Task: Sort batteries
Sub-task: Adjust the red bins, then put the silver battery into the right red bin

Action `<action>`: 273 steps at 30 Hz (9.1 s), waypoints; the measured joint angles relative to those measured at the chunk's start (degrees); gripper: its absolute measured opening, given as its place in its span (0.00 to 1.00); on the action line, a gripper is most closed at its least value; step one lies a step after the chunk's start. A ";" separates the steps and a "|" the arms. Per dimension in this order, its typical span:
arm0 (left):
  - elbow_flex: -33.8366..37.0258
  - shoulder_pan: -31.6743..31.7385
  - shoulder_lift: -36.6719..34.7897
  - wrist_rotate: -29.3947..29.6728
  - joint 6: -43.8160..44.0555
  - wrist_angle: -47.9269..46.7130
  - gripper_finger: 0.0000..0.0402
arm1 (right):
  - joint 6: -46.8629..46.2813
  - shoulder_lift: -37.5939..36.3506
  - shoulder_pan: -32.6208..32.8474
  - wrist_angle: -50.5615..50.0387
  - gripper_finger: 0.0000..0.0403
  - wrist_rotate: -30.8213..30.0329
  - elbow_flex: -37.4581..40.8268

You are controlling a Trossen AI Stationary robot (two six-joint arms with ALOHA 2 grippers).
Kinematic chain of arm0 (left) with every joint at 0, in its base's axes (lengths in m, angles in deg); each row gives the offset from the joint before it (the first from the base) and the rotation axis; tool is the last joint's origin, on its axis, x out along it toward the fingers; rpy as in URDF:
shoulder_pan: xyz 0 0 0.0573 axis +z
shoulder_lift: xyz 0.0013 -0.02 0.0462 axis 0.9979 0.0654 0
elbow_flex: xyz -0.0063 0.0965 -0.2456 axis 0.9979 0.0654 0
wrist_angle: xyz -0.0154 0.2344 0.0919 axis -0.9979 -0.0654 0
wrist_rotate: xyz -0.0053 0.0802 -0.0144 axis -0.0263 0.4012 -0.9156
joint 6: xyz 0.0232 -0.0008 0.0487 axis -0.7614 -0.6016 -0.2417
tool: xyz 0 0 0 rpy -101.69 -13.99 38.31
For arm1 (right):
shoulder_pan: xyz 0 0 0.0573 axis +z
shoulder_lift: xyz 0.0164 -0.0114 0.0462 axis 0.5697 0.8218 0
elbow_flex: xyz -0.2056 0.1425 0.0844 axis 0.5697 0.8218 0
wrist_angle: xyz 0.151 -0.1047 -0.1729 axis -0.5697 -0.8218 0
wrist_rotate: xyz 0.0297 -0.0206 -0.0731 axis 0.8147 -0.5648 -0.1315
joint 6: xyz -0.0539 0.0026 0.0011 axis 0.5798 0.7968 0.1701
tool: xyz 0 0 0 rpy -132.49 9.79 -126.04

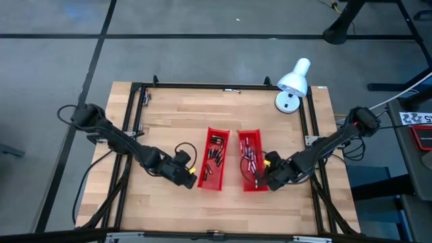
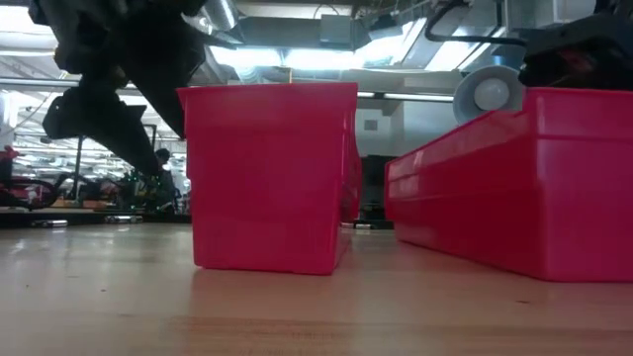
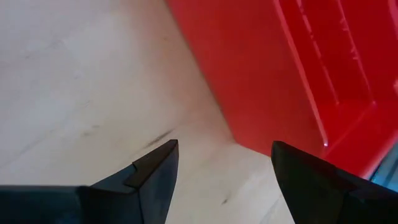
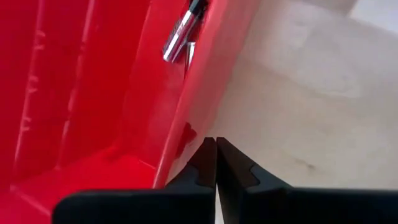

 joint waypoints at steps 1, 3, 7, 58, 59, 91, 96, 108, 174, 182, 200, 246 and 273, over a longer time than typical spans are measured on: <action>0.00 -0.15 0.53 -0.14 -0.03 0.82 0.61 | 0.06 0.29 -0.13 0.91 0.00 0.02 0.00; 0.00 -0.22 1.35 -0.48 -0.08 2.17 0.61 | 0.24 0.50 -0.13 1.78 0.00 -0.13 -0.02; 0.00 0.20 1.75 -0.53 -1.84 4.09 0.61 | 1.63 0.42 -0.70 1.23 0.00 -1.64 -0.02; -0.04 6.24 -9.04 7.74 -4.81 -10.82 0.61 | 32.88 -1.40 -26.02 -8.32 0.00 -5.42 -0.07; -0.06 6.88 -9.43 8.14 -5.34 -10.84 0.61 | 31.63 -1.54 -25.99 -10.07 0.00 -5.95 -0.07; -0.02 23.41 -21.22 3.84 -34.66 -15.80 0.61 | 48.31 -4.86 -39.87 2.09 0.00 -11.33 -16.46; -0.02 27.67 -21.21 0.32 -39.95 -15.26 0.61 | 49.66 -1.47 -43.54 9.47 0.00 -6.46 -16.50; -0.02 41.13 -21.42 -8.43 -48.67 -6.02 0.61 | 63.09 11.42 -47.94 20.71 0.00 1.11 -22.49; 0.00 63.31 -21.37 -23.84 -53.37 3.50 0.61 | 91.89 53.00 -73.65 -22.73 0.17 15.86 -72.28; 0.00 63.31 -21.37 -23.82 -53.98 2.50 0.61 | 94.86 53.37 -74.20 -22.38 0.41 12.21 -72.32; 0.00 63.31 -21.37 -23.80 -53.22 1.95 0.61 | 94.16 53.70 -73.04 -25.16 0.45 7.84 -72.30; 0.00 63.31 -21.35 -23.78 -54.68 -0.54 0.61 | 93.53 57.13 -72.16 -23.81 0.45 3.24 -72.24; 0.00 63.31 -21.35 -23.80 -55.03 -0.68 0.61 | 96.19 57.61 -71.59 -26.98 0.01 14.17 -72.46</action>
